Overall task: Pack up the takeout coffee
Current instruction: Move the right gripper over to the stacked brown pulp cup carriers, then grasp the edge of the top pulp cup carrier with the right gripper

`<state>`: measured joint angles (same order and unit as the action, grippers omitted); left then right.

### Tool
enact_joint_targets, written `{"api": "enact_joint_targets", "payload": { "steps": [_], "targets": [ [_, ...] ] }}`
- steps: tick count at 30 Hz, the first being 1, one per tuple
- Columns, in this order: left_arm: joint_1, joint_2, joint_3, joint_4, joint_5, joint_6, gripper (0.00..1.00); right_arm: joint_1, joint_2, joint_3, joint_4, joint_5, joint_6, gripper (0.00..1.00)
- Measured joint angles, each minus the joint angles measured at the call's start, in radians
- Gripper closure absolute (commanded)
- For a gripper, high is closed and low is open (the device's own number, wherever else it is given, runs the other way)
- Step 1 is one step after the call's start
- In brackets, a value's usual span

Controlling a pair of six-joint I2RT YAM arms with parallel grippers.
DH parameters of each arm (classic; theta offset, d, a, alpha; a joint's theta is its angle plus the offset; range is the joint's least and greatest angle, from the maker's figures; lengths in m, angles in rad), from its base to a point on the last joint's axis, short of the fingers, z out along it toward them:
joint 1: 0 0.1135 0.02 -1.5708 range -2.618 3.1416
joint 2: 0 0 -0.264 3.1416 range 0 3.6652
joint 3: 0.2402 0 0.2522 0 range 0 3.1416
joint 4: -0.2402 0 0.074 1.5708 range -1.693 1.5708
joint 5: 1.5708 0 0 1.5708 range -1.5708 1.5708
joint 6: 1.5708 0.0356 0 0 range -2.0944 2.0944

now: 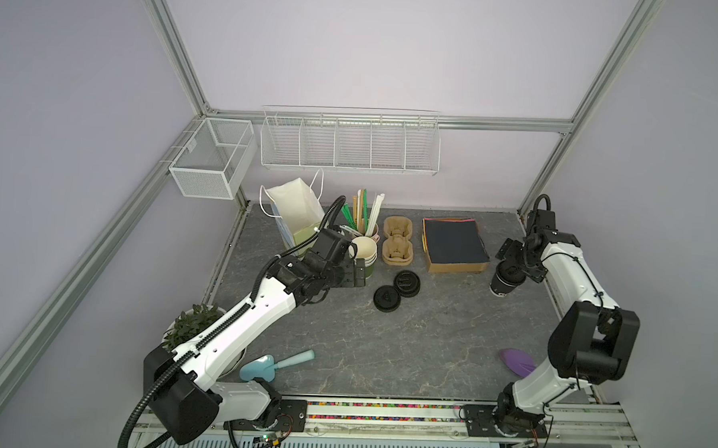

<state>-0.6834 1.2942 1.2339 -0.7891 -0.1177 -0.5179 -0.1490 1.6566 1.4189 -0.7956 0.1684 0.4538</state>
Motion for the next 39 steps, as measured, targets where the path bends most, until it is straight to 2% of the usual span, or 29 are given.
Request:
{"api": "enact_joint_targets", "payload": {
  "steps": [4, 6, 9, 13, 18, 29, 33, 39],
  "targets": [
    [0.003, -0.013, 0.027, -0.025, -0.037, 0.013, 0.01, 0.020, -0.076, 0.006, -0.002, -0.013, -0.008, 0.09],
    [0.003, -0.043, 0.041, -0.037, -0.064, 0.026, 0.01, 0.066, -0.118, 0.027, -0.008, -0.031, -0.017, 0.11],
    [0.005, -0.110, 0.048, -0.050, -0.119, 0.046, 0.01, 0.181, -0.154, 0.042, -0.003, -0.062, -0.024, 0.14],
    [0.005, -0.201, 0.026, -0.035, -0.203, 0.068, 0.01, 0.357, -0.151, 0.027, 0.015, -0.108, -0.017, 0.23],
    [0.010, -0.248, -0.035, -0.023, -0.279, 0.088, 0.01, 0.512, -0.063, 0.031, 0.092, -0.204, 0.014, 0.33],
    [0.010, -0.239, -0.061, -0.020, -0.352, 0.113, 0.01, 0.537, 0.294, 0.116, 0.264, -0.352, 0.108, 0.45],
    [0.010, -0.238, -0.061, -0.020, -0.362, 0.116, 0.01, 0.537, 0.359, 0.151, 0.294, -0.360, 0.131, 0.49],
    [0.010, -0.238, -0.061, -0.020, -0.375, 0.124, 0.01, 0.537, 0.407, 0.216, 0.322, -0.356, 0.145, 0.50]
  ]
}}
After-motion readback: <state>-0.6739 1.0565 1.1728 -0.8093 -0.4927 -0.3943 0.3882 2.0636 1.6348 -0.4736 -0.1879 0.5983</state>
